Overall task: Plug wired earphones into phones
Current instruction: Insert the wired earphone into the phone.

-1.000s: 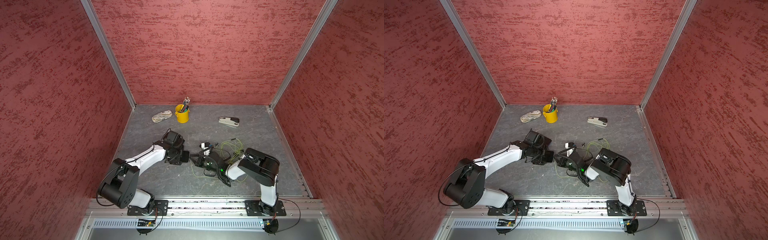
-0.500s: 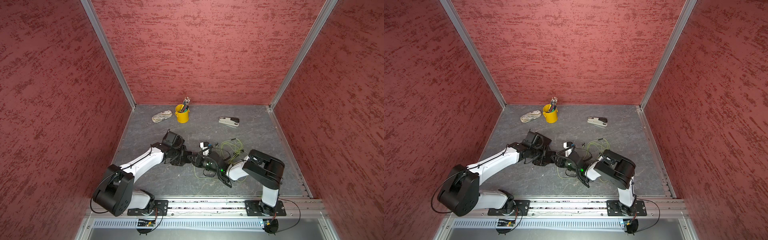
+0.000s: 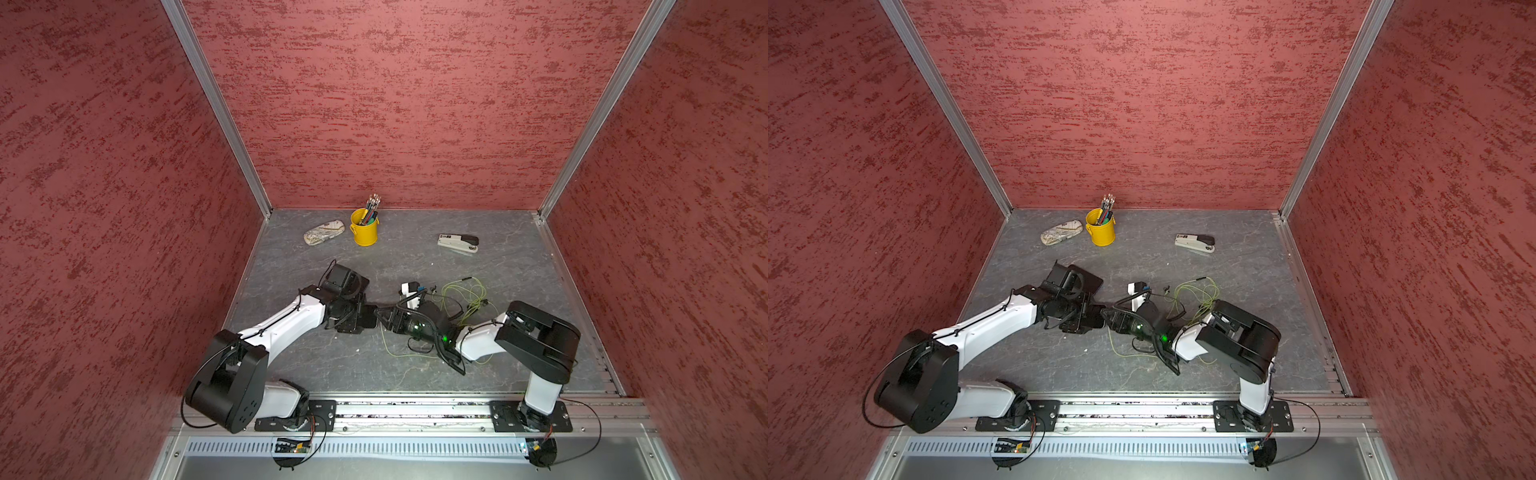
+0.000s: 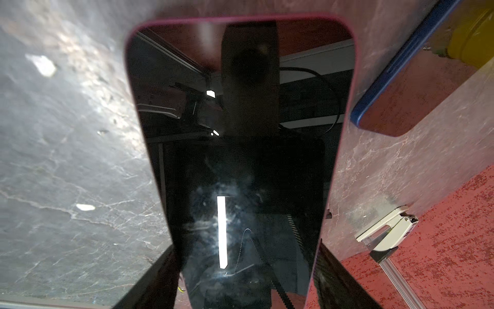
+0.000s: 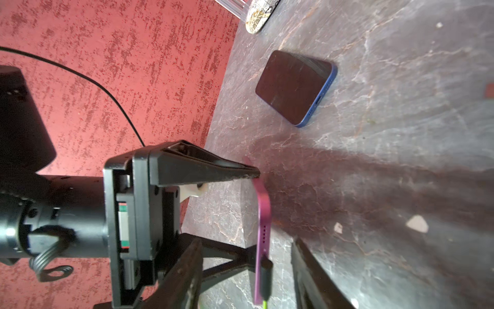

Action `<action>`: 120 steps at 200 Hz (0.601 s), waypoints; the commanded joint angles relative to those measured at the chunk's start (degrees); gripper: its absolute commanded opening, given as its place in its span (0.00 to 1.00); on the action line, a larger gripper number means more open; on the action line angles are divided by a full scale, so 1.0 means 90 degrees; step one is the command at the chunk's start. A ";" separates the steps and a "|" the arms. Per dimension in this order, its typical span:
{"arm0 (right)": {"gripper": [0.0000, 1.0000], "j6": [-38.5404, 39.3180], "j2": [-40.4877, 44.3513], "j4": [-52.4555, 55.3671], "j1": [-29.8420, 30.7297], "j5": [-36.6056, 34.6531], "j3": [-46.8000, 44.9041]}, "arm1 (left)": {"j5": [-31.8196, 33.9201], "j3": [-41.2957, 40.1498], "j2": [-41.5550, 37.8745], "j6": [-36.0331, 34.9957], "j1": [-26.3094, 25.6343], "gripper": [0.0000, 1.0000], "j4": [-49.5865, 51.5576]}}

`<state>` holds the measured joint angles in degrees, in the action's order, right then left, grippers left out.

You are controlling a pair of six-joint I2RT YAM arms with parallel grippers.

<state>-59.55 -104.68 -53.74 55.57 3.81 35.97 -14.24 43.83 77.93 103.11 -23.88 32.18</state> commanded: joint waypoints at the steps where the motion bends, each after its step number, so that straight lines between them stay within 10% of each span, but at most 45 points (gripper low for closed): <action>1: 0.46 -0.0004 0.0103 0.0058 0.0027 -0.0152 0.0084 | 0.0089 -0.0013 -0.0207 -0.0078 0.0043 0.58 0.0040; 38: 0.21 -0.0043 0.0065 -0.0003 0.0036 -0.0121 0.0071 | 0.0068 -0.0005 -0.0231 -0.0055 0.0056 0.58 0.0017; 120: 0.05 -0.0063 -0.0178 -0.0161 0.0143 -0.0043 0.0267 | -0.0111 -0.0205 -0.0350 0.0503 -0.0078 0.58 -0.0308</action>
<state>-59.75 -105.25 -53.52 55.90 3.79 36.16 -14.13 42.87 76.88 104.22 -23.75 31.70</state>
